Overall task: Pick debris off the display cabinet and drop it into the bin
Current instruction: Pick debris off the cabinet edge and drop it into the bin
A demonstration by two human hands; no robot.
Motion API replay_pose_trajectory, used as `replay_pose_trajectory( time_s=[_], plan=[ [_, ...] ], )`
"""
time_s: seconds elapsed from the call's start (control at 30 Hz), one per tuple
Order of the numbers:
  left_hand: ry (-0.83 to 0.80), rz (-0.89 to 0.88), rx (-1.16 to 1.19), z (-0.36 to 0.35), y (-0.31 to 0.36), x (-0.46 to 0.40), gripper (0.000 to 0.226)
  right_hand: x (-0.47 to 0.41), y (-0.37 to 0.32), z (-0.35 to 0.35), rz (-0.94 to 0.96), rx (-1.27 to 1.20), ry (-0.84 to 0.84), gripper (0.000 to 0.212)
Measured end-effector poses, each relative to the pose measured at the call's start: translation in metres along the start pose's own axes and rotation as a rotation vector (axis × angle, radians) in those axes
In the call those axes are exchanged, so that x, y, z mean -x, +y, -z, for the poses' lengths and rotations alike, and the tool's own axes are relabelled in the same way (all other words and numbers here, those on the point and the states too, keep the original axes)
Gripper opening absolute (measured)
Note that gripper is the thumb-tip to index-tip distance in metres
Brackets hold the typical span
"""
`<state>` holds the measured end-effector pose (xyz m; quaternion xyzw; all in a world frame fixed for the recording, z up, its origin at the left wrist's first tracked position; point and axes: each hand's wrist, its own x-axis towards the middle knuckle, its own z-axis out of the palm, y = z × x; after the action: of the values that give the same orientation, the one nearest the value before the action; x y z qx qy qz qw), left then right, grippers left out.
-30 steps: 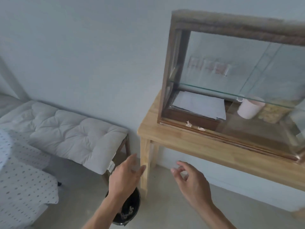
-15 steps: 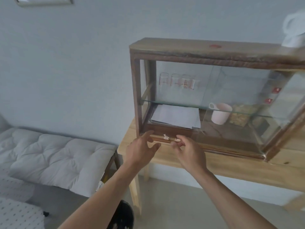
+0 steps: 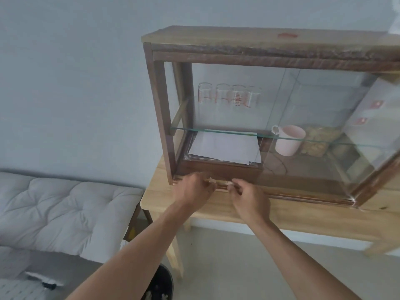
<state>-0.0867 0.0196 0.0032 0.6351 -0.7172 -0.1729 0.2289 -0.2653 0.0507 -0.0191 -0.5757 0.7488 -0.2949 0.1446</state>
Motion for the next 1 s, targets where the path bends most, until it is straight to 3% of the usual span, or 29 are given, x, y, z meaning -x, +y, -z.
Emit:
replay_pose_trajectory(
  time_s=[0.37,0.73,1.0],
  plan=[
    [0.04,0.034,0.055,-0.006,0.0,-0.006,0.016,-0.007,0.0,-0.002,-0.023,-0.159,-0.037,0.005],
    [0.095,0.039,0.159,0.0,-0.013,0.012,0.011,0.008,-0.001,0.008,0.027,-0.161,-0.033,0.008],
    [0.083,0.123,0.175,0.013,-0.052,0.064,0.009,0.046,-0.011,-0.002,0.095,-0.196,-0.124,0.015]
  ],
)
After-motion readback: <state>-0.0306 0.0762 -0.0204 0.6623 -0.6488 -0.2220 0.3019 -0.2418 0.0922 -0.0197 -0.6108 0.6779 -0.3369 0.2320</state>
